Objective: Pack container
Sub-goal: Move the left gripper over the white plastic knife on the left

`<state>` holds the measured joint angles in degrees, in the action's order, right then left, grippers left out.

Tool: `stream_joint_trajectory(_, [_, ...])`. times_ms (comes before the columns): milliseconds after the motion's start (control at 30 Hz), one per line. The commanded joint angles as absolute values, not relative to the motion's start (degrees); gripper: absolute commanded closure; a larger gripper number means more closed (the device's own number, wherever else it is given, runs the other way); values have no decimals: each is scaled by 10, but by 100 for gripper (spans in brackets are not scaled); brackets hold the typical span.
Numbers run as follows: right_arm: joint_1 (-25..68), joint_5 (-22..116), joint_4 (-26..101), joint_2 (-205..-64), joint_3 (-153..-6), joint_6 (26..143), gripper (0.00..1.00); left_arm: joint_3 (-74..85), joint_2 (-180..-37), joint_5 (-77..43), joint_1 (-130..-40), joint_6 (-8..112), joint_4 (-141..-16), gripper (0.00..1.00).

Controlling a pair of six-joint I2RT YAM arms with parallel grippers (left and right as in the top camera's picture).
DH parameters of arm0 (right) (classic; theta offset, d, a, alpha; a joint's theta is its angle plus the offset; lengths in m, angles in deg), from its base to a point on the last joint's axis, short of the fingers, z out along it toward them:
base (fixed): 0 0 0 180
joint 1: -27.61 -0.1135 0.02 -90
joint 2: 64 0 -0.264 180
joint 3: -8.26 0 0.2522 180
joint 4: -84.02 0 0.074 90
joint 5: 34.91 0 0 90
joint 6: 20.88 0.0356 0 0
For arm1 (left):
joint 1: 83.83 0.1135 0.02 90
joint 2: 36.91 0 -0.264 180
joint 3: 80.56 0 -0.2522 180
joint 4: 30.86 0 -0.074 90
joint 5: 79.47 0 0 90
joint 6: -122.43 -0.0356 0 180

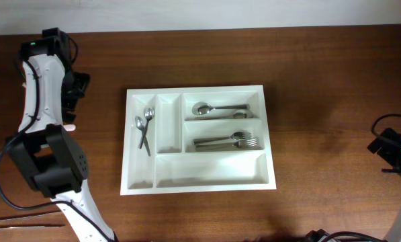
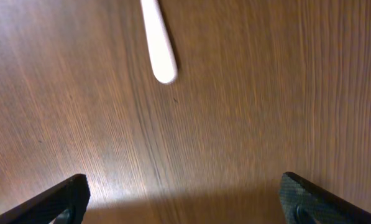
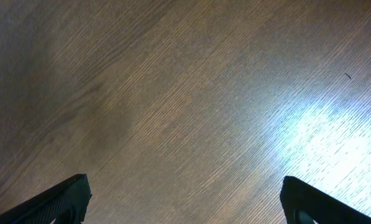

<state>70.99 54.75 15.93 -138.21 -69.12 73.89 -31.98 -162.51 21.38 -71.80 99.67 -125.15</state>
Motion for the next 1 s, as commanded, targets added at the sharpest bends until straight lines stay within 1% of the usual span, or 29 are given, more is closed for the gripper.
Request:
stream_joint_trajectory(0, [713, 544, 161, -1384, -691, 745, 1, -325, -1627, 240, -685, 1046, -1248, 1])
stream_joint_trajectory(100, [713, 544, 161, -1384, -691, 745, 1, -325, -1628, 234, -656, 1027, -1248, 1])
stream_joint_trajectory(267, [713, 544, 161, -1384, -691, 745, 1, -322, -1642, 234, -617, 938, -1251, 1])
stream_joint_trajectory(600, [713, 544, 161, -1384, -691, 745, 1, -304, -1712, 199, -609, 935, -1247, 1])
stream_joint_trajectory(800, [713, 544, 161, -1384, -691, 745, 1, -303, -1721, 192, -606, 908, -1201, 1])
stream_joint_trajectory(967, [713, 544, 161, -1384, -691, 745, 1, -299, -1721, 153, -596, 906, -1169, 1])
